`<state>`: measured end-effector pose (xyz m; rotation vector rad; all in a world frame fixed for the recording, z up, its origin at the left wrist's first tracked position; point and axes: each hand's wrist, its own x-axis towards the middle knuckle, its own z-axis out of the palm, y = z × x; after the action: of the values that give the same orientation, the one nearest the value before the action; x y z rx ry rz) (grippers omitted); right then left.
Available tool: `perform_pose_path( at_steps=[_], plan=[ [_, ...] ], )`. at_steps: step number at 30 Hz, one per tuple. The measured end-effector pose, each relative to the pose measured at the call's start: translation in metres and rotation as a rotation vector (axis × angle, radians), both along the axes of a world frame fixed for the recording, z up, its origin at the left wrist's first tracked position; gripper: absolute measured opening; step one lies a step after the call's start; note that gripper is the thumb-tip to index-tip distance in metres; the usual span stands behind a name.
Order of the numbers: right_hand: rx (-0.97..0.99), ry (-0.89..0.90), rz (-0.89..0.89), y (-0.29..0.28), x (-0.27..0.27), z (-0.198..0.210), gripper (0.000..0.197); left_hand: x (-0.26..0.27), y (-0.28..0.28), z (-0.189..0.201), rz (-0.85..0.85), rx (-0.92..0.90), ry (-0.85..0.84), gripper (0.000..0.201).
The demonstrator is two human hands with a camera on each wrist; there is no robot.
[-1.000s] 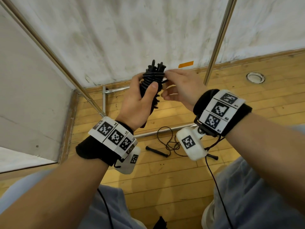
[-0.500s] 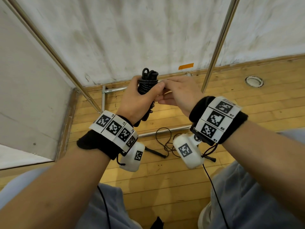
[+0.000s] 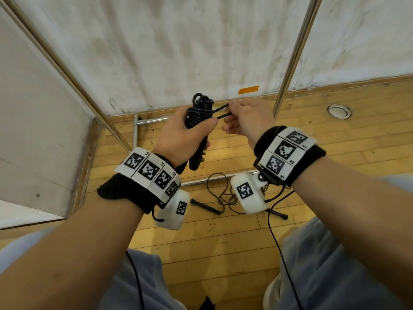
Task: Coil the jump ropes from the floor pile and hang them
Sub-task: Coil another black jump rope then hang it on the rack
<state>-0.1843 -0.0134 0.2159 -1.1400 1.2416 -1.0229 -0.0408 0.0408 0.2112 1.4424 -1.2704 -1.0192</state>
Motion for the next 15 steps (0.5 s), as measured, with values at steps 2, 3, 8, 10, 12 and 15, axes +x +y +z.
perform_pose_path(
  at_steps=[2, 3, 8, 10, 12, 15],
  plan=[
    [-0.046, 0.022, 0.070, 0.003, 0.002, -0.004, 0.023, 0.001, 0.001, -0.004, 0.002, 0.032, -0.012, 0.028],
    [-0.048, 0.012, 0.114, 0.005, 0.004, -0.005, 0.020, 0.001, 0.002, -0.005, 0.007, 0.036, -0.018, 0.030],
    [-0.097, 0.046, 0.224, 0.014, 0.015, -0.003, 0.018, 0.006, 0.000, -0.004, 0.011, -0.022, -0.061, 0.023],
    [-0.139, 0.091, 0.217, 0.016, 0.016, 0.000, 0.019, 0.008, -0.001, -0.003, 0.009, -0.043, -0.083, 0.024],
    [-0.145, 0.100, 0.227, 0.017, 0.016, 0.001, 0.018, 0.005, 0.001, -0.002, 0.001, -0.056, -0.090, 0.018],
    [-0.151, 0.137, 0.240, 0.020, 0.016, 0.003, 0.020, -0.001, 0.004, 0.001, 0.054, -0.086, -0.071, 0.024]
  ],
)
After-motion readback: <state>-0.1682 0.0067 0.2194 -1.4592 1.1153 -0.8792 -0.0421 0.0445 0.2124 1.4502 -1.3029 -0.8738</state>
